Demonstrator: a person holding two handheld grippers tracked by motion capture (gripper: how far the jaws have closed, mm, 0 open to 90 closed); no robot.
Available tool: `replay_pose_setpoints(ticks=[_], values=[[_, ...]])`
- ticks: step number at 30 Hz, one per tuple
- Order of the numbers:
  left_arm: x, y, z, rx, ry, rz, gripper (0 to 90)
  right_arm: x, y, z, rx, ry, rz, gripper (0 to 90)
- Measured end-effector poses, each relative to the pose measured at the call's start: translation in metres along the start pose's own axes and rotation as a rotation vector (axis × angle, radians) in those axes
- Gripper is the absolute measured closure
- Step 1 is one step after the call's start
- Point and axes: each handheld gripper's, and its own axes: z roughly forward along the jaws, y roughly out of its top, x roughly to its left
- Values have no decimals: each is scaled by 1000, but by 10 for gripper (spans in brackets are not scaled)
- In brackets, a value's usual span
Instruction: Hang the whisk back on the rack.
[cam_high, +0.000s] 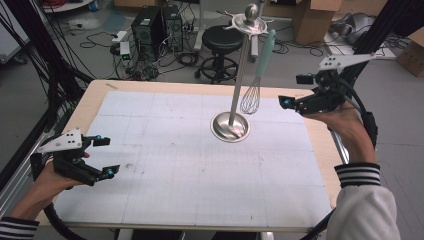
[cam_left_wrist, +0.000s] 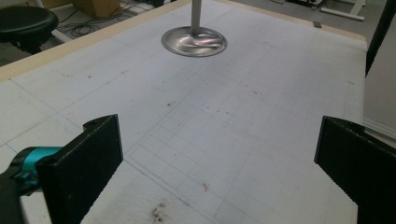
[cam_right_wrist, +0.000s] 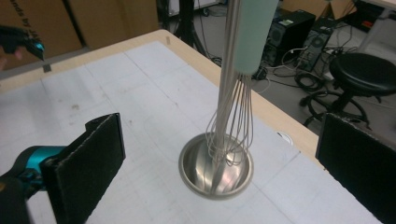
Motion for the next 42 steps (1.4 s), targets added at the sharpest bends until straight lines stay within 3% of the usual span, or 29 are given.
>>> replay_pose_setpoints(ticks=[5,21,34,39,42], values=[[0,-1,-1,-3,4,3,17,11,-26,-4,-16,4,-10,4],[-9,-3,-2,-12,10,12,17,44,-85,-6,-59,34,-18,4],[-18,-12,1,-19,8,18,17,56,-134,0,-91,27,36,4],[-19,-17,2,-34,15,8,17,62,-151,8,-57,23,30,4],[-19,-20,1,-54,20,6,17,66,-162,12,-71,22,47,4]])
